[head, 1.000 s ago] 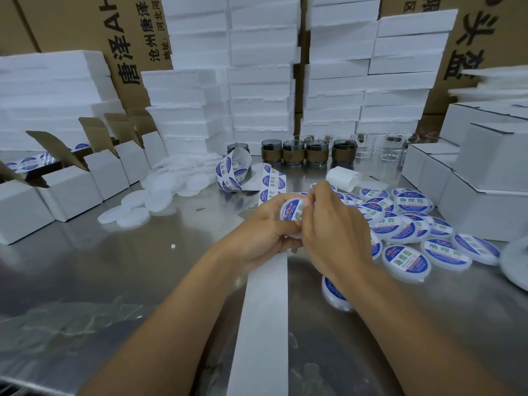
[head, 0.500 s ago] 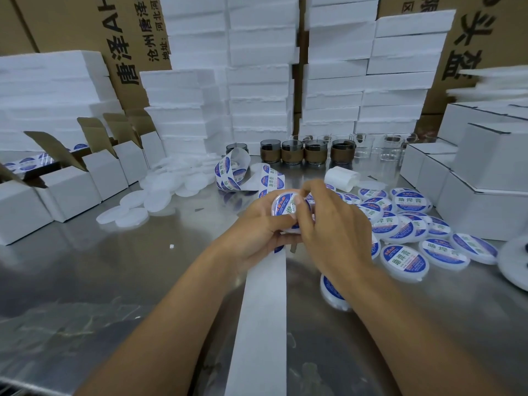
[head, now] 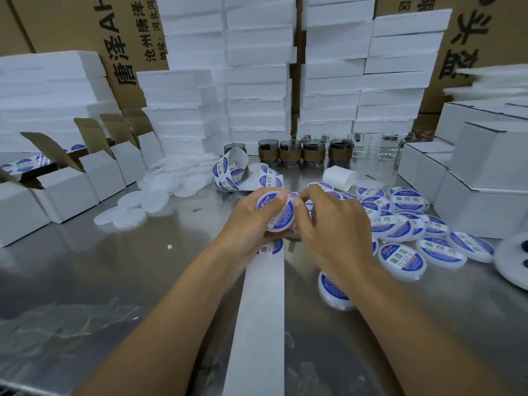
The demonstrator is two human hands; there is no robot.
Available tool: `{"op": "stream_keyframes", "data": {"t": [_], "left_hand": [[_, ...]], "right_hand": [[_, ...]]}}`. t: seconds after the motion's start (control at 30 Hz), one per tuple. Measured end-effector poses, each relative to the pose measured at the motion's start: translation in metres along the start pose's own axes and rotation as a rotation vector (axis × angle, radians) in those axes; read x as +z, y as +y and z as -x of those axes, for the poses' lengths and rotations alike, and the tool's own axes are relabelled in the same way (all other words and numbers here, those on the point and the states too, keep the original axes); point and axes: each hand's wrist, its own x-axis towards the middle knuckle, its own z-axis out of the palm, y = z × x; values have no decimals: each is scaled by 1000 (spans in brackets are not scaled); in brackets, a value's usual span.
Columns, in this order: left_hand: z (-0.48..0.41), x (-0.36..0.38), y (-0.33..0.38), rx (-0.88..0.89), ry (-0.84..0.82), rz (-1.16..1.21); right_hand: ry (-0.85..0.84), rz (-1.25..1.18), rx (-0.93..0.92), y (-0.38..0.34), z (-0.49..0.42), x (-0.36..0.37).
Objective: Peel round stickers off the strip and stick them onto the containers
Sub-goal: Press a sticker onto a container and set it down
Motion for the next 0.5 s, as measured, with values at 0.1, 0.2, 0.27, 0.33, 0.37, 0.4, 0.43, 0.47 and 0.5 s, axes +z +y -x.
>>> {"op": "stream_keyframes", "data": {"t": [0.1, 0.2, 0.27, 0.33, 0.37, 0.4, 0.43, 0.47, 0.5], "left_hand": [[1, 0, 1, 21, -37, 51], [1, 1, 2, 32, -105, 136], [1, 1, 2, 30, -133, 170], [0, 1, 1, 26, -139, 169], [0, 1, 1, 26, -134, 153], [0, 1, 0, 28, -121, 126], [-1, 1, 0, 31, -95, 86], [-1, 0, -1, 35, -58, 36], [-2, -1, -1, 41, -17, -19]], "right_hand": [[-40, -109, 42, 1, 0, 2], [-73, -280, 113, 3, -1, 6], [-93, -395, 153, 4, -3, 8], [-96, -454, 181, 4, -3, 10], [-96, -471, 199, 4, -3, 11], [-94, -490, 223, 4, -3, 11], [-86, -511, 249, 5, -3, 12], [-69, -533, 275, 5, -4, 12], [-46, -548, 294, 6, -4, 12]]}}
